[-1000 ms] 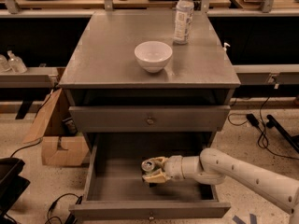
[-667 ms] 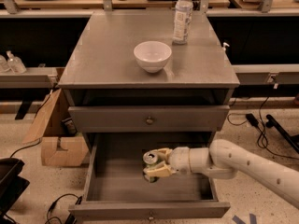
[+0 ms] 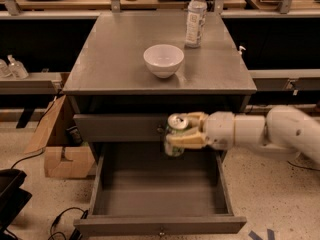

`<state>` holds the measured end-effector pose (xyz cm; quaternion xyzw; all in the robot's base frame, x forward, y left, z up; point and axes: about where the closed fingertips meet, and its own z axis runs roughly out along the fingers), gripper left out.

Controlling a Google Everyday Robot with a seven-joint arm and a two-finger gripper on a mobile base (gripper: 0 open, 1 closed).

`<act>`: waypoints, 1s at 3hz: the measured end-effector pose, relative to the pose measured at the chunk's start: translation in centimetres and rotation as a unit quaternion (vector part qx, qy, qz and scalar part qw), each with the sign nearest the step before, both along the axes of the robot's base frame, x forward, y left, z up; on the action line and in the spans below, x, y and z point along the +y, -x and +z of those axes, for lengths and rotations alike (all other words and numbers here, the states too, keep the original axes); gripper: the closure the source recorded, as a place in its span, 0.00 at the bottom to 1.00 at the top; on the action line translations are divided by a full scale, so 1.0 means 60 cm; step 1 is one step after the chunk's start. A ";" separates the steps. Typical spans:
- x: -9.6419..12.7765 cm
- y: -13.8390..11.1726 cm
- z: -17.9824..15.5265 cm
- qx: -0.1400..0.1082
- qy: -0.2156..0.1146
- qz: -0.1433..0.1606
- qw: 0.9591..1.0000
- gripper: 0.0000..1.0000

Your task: Pick green can from middle drawer and place on counter

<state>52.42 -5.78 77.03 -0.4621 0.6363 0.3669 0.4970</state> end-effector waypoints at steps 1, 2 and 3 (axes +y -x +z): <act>0.000 -0.052 0.167 -0.034 -0.003 -0.029 0.999 1.00; 0.045 -0.107 0.306 -0.062 0.001 -0.051 0.997 1.00; 0.124 -0.177 0.392 -0.073 0.006 -0.082 0.994 1.00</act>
Offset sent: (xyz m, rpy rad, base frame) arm 0.1239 0.0926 0.3010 -0.0086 -0.1913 -0.1641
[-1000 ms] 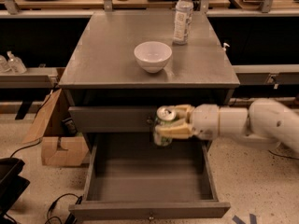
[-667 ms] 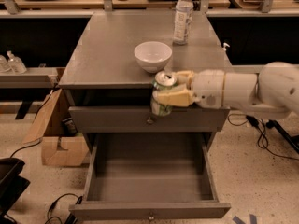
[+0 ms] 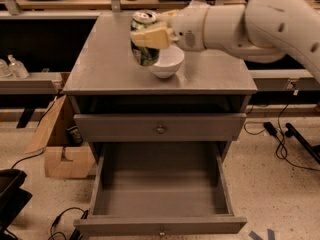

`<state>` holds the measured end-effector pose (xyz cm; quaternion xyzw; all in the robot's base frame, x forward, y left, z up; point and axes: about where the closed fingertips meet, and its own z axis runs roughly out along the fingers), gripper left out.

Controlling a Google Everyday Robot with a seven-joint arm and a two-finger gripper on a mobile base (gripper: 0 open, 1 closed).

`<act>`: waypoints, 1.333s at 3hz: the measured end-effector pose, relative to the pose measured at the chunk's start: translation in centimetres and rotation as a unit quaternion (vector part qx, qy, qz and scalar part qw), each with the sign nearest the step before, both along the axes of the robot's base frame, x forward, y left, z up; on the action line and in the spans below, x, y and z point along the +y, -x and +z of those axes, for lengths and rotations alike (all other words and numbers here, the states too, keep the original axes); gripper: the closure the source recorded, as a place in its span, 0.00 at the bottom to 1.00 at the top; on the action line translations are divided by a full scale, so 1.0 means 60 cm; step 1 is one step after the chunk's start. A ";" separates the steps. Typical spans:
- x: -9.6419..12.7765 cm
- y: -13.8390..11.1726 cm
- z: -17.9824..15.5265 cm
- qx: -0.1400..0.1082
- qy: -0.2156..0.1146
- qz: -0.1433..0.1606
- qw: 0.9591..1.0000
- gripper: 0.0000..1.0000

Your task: Pick green can from middle drawer and place on counter

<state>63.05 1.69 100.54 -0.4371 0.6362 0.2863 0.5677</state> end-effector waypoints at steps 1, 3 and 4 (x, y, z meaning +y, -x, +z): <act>0.069 -0.082 0.030 0.006 -0.006 -0.027 1.000 1.00; 0.158 -0.079 0.032 0.014 -0.012 0.005 1.000 1.00; 0.164 -0.084 0.030 0.011 -0.020 0.005 1.000 1.00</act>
Offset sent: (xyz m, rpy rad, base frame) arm 0.0466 0.0378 0.0173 0.0117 0.0108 -0.0539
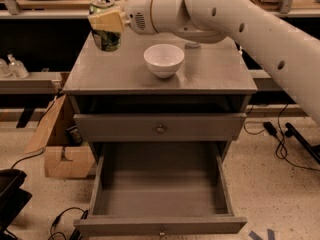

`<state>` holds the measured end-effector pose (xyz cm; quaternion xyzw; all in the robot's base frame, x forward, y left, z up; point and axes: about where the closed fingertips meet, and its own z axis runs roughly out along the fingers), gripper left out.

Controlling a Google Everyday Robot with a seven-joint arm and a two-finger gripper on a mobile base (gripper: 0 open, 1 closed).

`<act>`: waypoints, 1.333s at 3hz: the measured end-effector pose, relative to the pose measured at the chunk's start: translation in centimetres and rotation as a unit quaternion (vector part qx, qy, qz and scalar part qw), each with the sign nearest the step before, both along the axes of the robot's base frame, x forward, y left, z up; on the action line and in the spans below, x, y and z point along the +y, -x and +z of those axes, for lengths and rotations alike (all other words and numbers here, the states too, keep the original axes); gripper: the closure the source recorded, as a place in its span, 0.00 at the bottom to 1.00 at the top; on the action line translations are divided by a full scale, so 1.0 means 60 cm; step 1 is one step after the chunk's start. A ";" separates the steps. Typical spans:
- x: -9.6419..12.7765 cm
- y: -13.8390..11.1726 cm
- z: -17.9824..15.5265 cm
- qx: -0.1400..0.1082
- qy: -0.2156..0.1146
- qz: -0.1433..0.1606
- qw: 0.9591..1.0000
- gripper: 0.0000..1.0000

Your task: Pick green can from middle drawer and place on counter

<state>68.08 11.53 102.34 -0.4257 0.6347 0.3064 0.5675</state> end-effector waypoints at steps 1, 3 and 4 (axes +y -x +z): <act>0.006 -0.096 -0.004 0.007 -0.029 -0.044 0.999 1.00; 0.095 -0.295 -0.031 0.045 -0.030 -0.128 0.990 1.00; 0.086 -0.334 -0.049 0.045 -0.009 -0.178 0.983 1.00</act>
Offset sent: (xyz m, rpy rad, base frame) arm 0.2201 0.0478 -0.0093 0.0725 0.0892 -0.3227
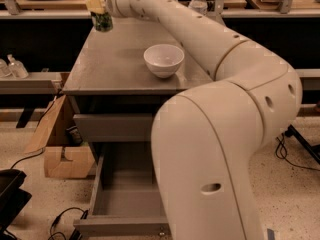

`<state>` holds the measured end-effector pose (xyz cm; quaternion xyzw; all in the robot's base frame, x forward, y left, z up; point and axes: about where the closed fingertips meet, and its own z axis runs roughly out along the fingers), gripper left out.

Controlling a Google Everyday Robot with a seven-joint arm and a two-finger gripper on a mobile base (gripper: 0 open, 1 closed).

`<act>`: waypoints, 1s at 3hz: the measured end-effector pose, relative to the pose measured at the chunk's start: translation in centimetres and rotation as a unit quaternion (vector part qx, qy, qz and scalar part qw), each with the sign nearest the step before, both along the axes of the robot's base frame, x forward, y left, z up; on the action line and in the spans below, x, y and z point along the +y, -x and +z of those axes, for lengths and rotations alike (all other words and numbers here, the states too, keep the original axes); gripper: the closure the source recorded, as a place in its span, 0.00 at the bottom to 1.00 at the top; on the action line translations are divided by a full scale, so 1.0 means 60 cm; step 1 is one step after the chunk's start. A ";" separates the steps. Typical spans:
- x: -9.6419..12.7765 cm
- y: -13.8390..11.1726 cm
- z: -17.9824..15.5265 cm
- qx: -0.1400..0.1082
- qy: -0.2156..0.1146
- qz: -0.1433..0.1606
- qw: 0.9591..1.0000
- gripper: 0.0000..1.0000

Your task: Pick green can from middle drawer and place on counter

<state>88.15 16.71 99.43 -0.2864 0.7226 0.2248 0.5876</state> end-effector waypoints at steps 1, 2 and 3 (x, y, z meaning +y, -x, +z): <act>-0.022 -0.015 -0.067 0.012 0.025 -0.044 0.999 1.00; -0.039 -0.020 -0.122 0.015 0.040 -0.072 0.996 1.00; -0.038 -0.019 -0.137 0.019 0.043 -0.073 0.996 0.74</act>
Offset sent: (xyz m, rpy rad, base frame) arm 0.0118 -0.0386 -0.1157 -0.1148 0.0312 -0.2217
